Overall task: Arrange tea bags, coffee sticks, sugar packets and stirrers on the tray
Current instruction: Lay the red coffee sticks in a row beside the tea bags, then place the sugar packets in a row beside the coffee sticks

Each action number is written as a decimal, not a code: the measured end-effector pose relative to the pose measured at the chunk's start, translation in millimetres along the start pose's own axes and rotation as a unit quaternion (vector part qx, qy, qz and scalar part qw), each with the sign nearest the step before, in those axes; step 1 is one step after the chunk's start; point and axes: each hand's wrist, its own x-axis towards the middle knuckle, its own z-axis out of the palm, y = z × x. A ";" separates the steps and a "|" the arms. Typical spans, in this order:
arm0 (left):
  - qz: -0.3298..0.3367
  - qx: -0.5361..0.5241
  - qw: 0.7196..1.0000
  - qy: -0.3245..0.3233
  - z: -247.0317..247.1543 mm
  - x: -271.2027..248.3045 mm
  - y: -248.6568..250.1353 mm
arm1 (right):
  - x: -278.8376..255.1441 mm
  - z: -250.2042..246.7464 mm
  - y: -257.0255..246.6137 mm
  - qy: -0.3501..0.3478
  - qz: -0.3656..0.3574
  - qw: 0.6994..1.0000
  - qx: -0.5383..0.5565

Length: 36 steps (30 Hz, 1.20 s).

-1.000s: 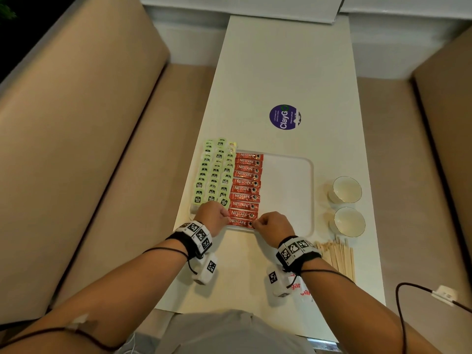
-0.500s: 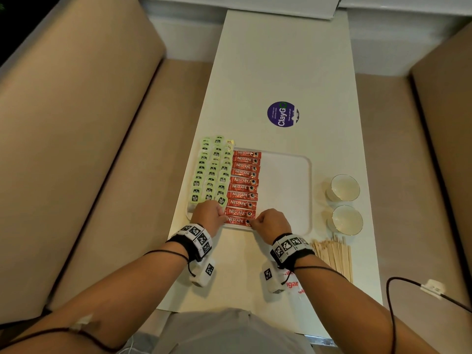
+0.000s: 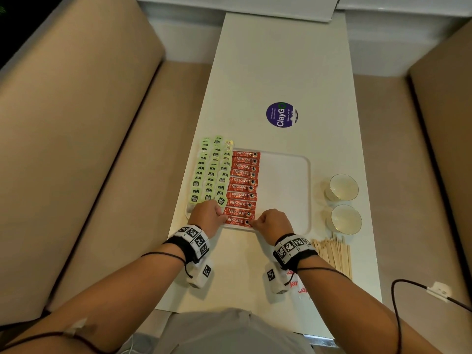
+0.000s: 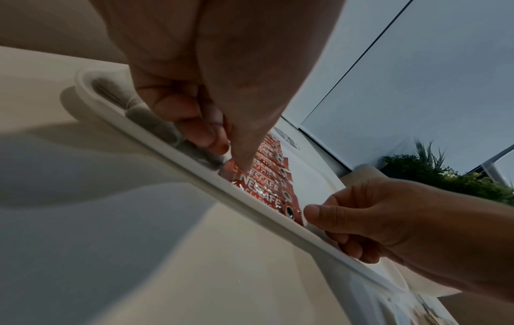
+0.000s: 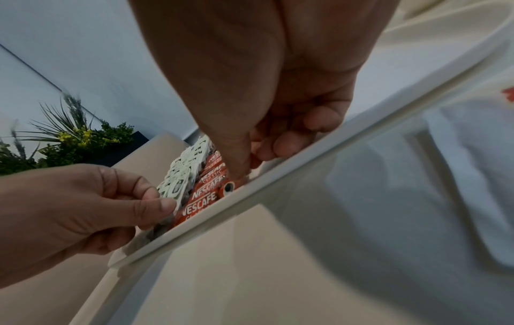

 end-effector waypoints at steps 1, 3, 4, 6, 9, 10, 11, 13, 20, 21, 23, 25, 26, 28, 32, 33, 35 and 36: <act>0.003 -0.002 1.000 0.005 -0.3 -1.1 0.1 | -2.0 -2.3 1.2 0.002 -0.006 1.000 0.001; 0.011 -0.003 1.000 0.006 -0.8 -3.5 0.4 | -8.3 -8.6 3.8 0.009 -0.020 1.000 0.004; 0.017 -0.001 1.000 0.002 -1.0 -5.0 1.0 | -12.4 -12.7 5.4 0.013 -0.028 0.999 0.004; 0.039 0.010 0.999 -0.016 -0.1 -8.2 2.6 | -21.1 -22.0 10.4 0.021 -0.045 0.999 0.003; 0.081 0.039 0.995 -0.050 3.9 -14.2 8.6 | -34.5 -37.0 22.4 0.025 -0.061 0.998 0.004; 0.095 0.045 0.993 -0.061 5.5 -16.7 11.7 | -39.5 -41.1 27.0 0.024 -0.064 0.998 0.003; 0.109 0.048 0.990 -0.073 7.4 -19.3 15.8 | -44.8 -45.2 32.4 0.025 -0.067 0.997 0.000; 0.139 0.062 0.984 -0.095 12.6 -24.2 24.7 | -55.2 -51.6 44.2 0.032 -0.072 0.997 -0.018; 0.222 0.128 0.949 -0.182 46.4 -36.6 55.1 | -81.3 -52.4 95.7 0.049 -0.055 0.996 -0.053; 0.232 0.139 0.943 -0.193 52.1 -38.5 59.6 | -83.7 -49.9 102.8 0.049 -0.051 0.996 -0.059; 0.246 0.161 0.931 -0.214 63.7 -41.8 67.0 | -88.0 -44.9 114.5 0.051 -0.041 0.996 -0.058; 0.252 0.181 0.922 -0.232 74.2 -44.5 72.6 | -92.8 -39.2 122.2 0.048 -0.030 0.997 -0.055; 0.255 0.188 0.918 -0.240 79.3 -45.8 74.5 | -95.4 -36.0 124.7 0.044 -0.027 0.997 -0.059; 0.264 0.196 0.911 -0.247 86.8 -47.8 78.5 | -99.4 -30.0 128.5 0.044 -0.025 0.996 -0.069; 0.288 0.223 0.899 -0.243 95.5 -47.1 84.6 | -103.4 -21.9 128.2 0.053 -0.020 0.995 -0.080; 0.290 0.231 0.896 -0.243 97.2 -46.8 85.7 | -103.9 -20.6 127.0 0.051 -0.019 0.995 -0.080; 0.289 0.238 0.894 -0.246 101.8 -45.6 86.6 | -103.7 -19.0 124.6 0.047 -0.021 0.996 -0.079; 0.287 0.240 0.894 -0.247 104.5 -45.3 86.7 | -103.3 -18.7 123.6 0.047 -0.024 0.995 -0.079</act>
